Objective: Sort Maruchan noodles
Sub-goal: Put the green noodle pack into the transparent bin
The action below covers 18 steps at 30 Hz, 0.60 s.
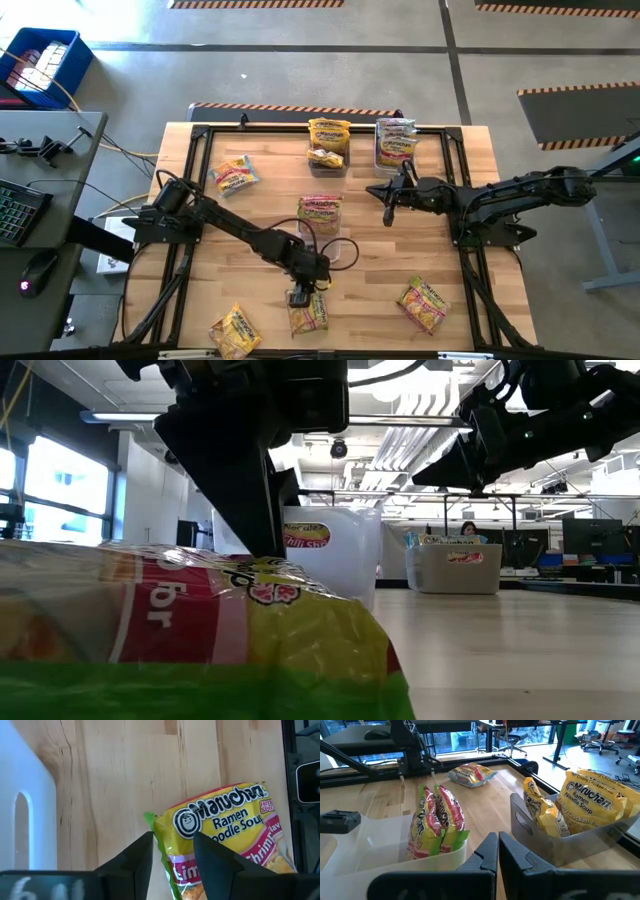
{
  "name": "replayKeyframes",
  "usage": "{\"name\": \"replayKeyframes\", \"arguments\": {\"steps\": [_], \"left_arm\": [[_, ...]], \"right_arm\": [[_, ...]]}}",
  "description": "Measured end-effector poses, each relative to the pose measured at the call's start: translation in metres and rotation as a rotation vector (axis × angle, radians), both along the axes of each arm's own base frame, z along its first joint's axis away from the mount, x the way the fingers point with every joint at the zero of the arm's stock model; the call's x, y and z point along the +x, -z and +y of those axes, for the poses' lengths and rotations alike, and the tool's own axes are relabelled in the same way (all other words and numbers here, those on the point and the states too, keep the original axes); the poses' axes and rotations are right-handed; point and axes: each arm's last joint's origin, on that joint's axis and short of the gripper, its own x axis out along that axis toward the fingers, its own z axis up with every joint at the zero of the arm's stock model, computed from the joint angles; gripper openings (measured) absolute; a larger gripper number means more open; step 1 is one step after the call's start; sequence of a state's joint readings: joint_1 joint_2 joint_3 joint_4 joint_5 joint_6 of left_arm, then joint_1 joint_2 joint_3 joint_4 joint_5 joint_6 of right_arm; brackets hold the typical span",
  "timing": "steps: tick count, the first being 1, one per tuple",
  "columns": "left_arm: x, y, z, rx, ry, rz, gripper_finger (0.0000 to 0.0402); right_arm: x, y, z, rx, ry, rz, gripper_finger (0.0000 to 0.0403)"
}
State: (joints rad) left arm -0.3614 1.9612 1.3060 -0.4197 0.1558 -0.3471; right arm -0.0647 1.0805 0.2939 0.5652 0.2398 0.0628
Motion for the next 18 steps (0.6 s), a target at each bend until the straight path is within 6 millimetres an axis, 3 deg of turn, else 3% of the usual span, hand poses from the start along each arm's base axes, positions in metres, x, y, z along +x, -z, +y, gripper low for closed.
{"name": "replayKeyframes", "arguments": {"steps": [7, 13, 18], "left_arm": [[-0.001, 0.000, 0.001, 0.049, -0.001, 0.000, 0.0107], [-0.009, -0.040, -0.005, 0.207, -0.023, -0.011, 0.0100], [-0.026, -0.055, -0.034, 0.157, -0.039, 0.046, 0.0119]], "right_arm": [[0.000, 0.000, 0.000, 0.000, 0.000, 0.000, 0.0000], [0.000, 0.000, 0.000, 0.000, 0.000, 0.000, 0.0000], [0.000, 0.000, 0.000, 0.000, 0.000, -0.001, 0.0000]]}}
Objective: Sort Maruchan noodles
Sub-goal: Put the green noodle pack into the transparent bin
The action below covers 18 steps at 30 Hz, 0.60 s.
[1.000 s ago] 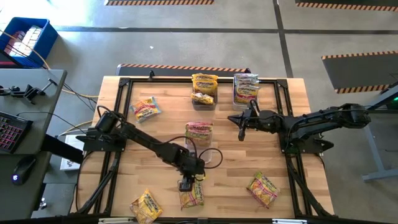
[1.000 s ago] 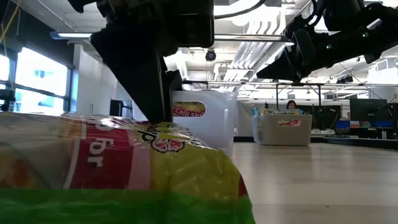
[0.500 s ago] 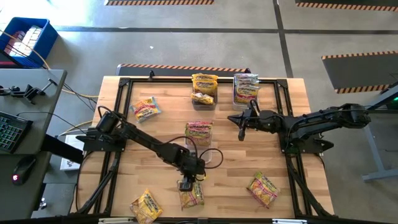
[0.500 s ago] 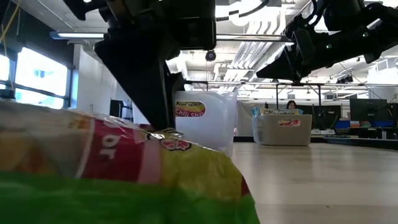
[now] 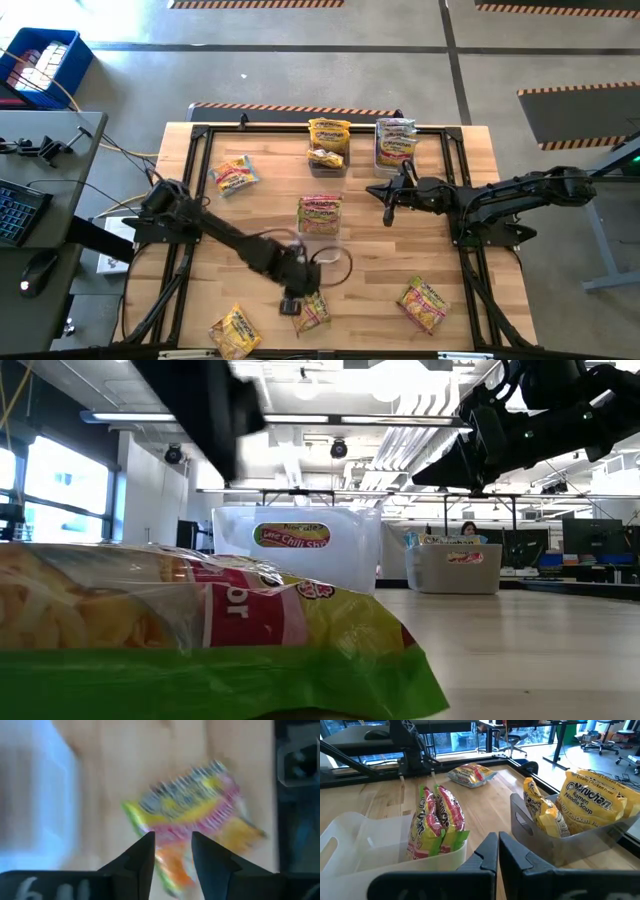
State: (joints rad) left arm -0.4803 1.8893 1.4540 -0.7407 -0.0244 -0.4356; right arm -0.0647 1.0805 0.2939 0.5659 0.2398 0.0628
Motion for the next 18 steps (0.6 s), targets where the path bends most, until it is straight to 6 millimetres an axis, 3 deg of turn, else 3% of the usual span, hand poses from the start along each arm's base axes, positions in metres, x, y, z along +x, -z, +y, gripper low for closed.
{"name": "replayKeyframes", "arguments": {"steps": [4, 7, 10, 18], "left_arm": [[-0.025, 0.010, -0.030, -0.019, -0.059, 0.090, 0.0144], [-0.038, 0.016, -0.040, 0.022, -0.147, 0.086, 0.0158], [-0.045, 0.018, -0.044, 0.039, -0.199, 0.047, 0.0164], [-0.052, 0.053, -0.031, 0.045, -0.314, 0.058, 0.0165]], "right_arm": [[0.000, 0.000, 0.000, 0.000, 0.000, 0.000, 0.0000], [0.000, 0.000, 0.000, 0.007, 0.002, -0.002, 0.0000], [0.000, 0.000, 0.000, 0.010, 0.002, -0.004, 0.0000], [0.000, 0.000, 0.001, 0.077, -0.005, -0.023, 0.0000]]}}
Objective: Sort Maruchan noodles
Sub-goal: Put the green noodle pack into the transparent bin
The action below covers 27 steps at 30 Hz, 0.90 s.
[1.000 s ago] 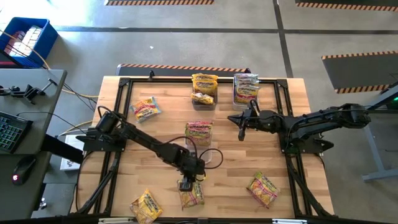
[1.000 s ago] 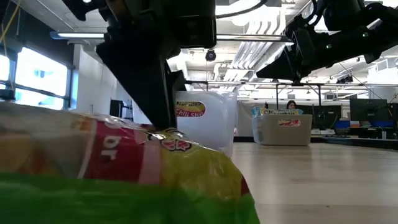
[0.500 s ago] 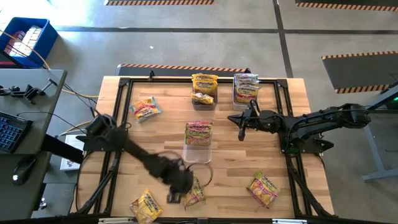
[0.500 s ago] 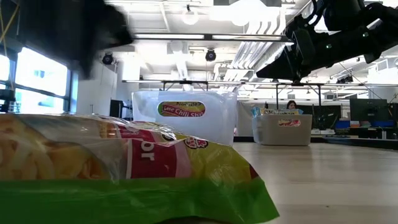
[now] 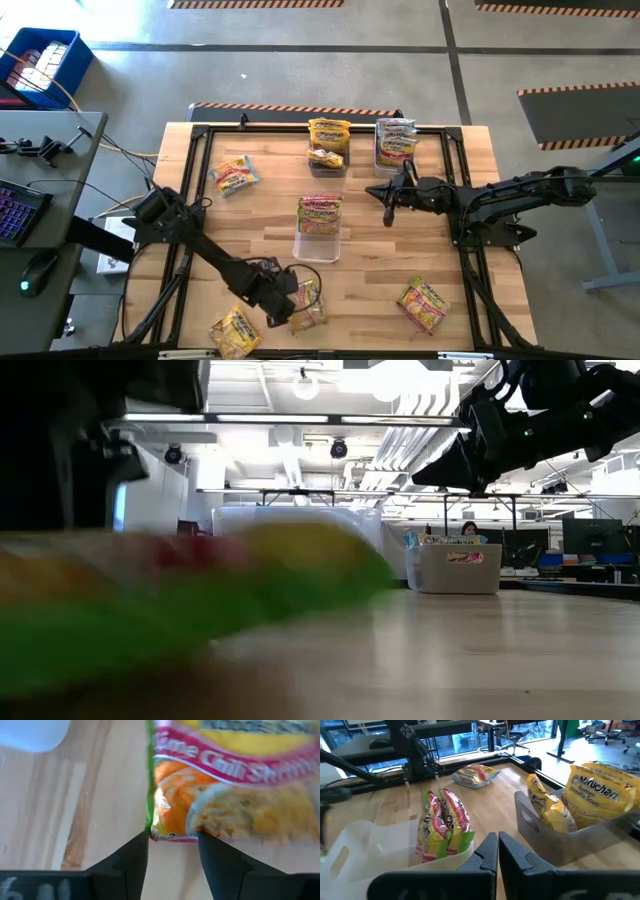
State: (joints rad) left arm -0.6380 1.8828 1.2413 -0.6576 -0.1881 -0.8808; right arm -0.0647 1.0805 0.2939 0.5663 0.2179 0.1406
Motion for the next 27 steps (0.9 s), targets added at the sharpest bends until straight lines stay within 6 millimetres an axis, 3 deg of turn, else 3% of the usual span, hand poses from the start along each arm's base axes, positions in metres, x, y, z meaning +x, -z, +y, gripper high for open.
{"name": "replayKeyframes", "arguments": {"steps": [11, 16, 22, 27], "left_arm": [[0.004, 0.001, -0.019, -0.195, 0.009, -0.111, 0.0164], [0.009, -0.003, -0.024, -0.247, 0.021, -0.179, 0.0144], [0.006, -0.002, -0.027, -0.245, 0.023, -0.171, 0.0108], [-0.010, 0.014, -0.028, -0.209, 0.007, -0.135, 0.0082]], "right_arm": [[0.000, 0.000, 0.001, 0.026, -0.029, -0.005, 0.0000], [0.000, 0.000, 0.003, 0.043, -0.035, -0.010, 0.0000], [0.001, 0.000, 0.018, 0.013, -0.057, -0.005, 0.0000], [-0.001, 0.000, 0.037, -0.015, -0.060, -0.006, 0.0000]]}}
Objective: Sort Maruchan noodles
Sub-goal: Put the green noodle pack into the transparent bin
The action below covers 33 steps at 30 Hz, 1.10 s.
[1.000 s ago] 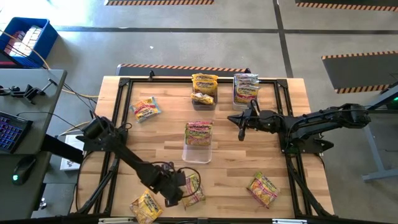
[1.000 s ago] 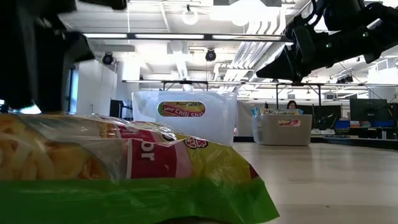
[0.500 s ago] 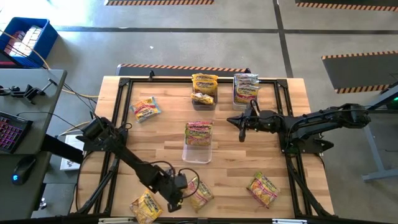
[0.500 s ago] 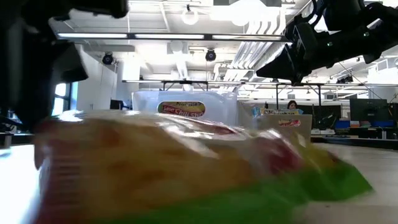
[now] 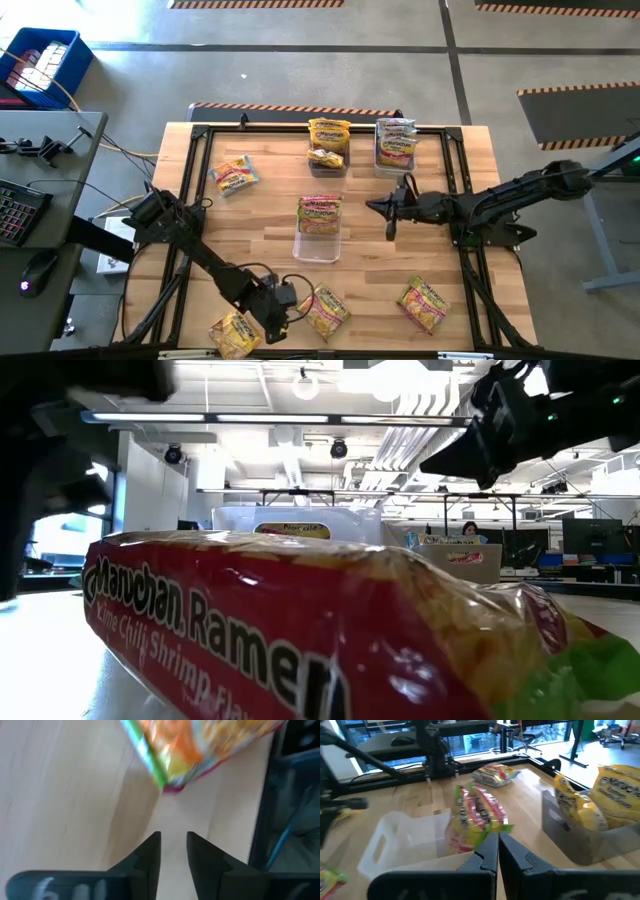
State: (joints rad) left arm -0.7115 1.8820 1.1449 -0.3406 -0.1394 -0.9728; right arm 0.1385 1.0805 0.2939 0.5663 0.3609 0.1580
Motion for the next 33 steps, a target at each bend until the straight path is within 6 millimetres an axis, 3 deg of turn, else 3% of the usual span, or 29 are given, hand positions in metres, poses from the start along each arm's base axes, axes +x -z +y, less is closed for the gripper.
{"name": "replayKeyframes", "arguments": {"steps": [3, 10, 13, 16, 21, 27, 33], "left_arm": [[-0.009, 0.007, -0.004, 0.018, -0.004, -0.012, 0.0062], [-0.014, 0.007, -0.012, -0.048, 0.024, -0.226, 0.0005], [-0.021, 0.000, -0.003, -0.009, -0.008, -0.284, 0.0004], [-0.030, -0.007, 0.008, 0.023, -0.053, -0.333, 0.0001], [-0.040, -0.009, 0.027, -0.046, -0.127, -0.352, 0.0002], [-0.032, 0.001, 0.040, -0.168, -0.136, -0.299, 0.0007], [-0.021, 0.002, 0.048, -0.180, -0.098, -0.319, 0.0058]], "right_arm": [[-0.001, -0.002, 0.015, -0.015, -0.017, -0.002, 0.0000], [0.007, -0.028, 0.058, -0.031, -0.078, -0.011, 0.0000], [0.015, -0.026, 0.079, 0.020, -0.085, 0.053, 0.0001], [0.025, -0.012, 0.099, 0.078, -0.092, 0.125, 0.0014], [0.044, 0.015, 0.134, 0.122, -0.117, 0.216, 0.0075], [0.071, 0.033, 0.168, 0.238, -0.163, 0.302, 0.0178], [0.094, 0.046, 0.185, 0.401, -0.233, 0.383, 0.0227]]}}
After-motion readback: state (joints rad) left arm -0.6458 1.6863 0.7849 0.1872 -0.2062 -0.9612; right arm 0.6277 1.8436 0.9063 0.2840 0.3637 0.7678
